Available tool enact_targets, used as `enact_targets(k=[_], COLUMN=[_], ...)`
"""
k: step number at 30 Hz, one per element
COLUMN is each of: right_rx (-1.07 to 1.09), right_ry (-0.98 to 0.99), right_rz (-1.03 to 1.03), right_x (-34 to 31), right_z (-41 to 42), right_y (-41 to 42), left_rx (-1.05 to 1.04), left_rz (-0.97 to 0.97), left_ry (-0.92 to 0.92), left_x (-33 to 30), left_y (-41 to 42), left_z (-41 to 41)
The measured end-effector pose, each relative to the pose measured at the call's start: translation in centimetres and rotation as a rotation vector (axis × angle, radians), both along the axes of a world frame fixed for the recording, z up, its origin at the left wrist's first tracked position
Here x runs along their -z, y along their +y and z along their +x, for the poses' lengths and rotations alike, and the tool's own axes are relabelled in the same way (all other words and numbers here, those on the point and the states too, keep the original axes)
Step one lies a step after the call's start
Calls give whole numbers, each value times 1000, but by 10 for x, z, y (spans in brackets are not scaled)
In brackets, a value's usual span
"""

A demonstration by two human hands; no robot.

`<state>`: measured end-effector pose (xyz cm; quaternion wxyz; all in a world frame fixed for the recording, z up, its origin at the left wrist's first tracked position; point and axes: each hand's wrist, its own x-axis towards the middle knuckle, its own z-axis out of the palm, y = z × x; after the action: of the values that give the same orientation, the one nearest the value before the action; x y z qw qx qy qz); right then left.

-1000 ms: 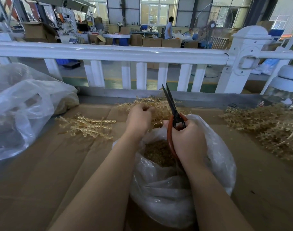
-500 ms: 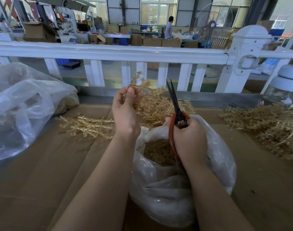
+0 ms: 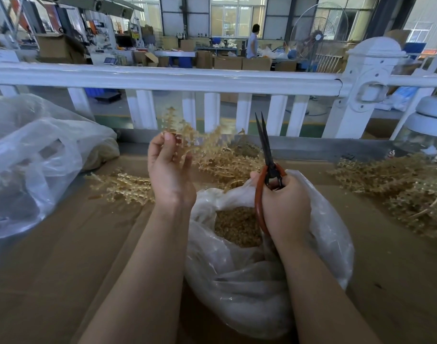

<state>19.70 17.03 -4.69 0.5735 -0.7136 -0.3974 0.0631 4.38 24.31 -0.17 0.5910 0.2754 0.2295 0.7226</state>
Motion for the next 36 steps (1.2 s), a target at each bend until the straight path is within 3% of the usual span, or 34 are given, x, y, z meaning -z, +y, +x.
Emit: enact_targets(k=[3,8,13,24,26,29,36], right_rx=[-3,-104,-367,-701,-692,-639,-518], right_ry=[-12,33,246,726,718,554,582], right_rz=[0,39,70,104,87,53,129], right_x=[0,-2,-10,-37,-34,-25,-16], right_z=[-1,-4,-5,-13,-11,-7,1], right_y=[1,-1,-5,-18,-17,-12,-5], left_rx=[68,342,508,576,570,538,381], left_rz=[-20,-18,43,202,219,190,124], left_ry=[-60,-341,-362,-105,-31,56,271], left_x=[8,8,11,13,13,13,18], left_y=[-1,-4,-9,-14,-16,-18,-14], left_z=[-3,-4,-3,4,6,8,7])
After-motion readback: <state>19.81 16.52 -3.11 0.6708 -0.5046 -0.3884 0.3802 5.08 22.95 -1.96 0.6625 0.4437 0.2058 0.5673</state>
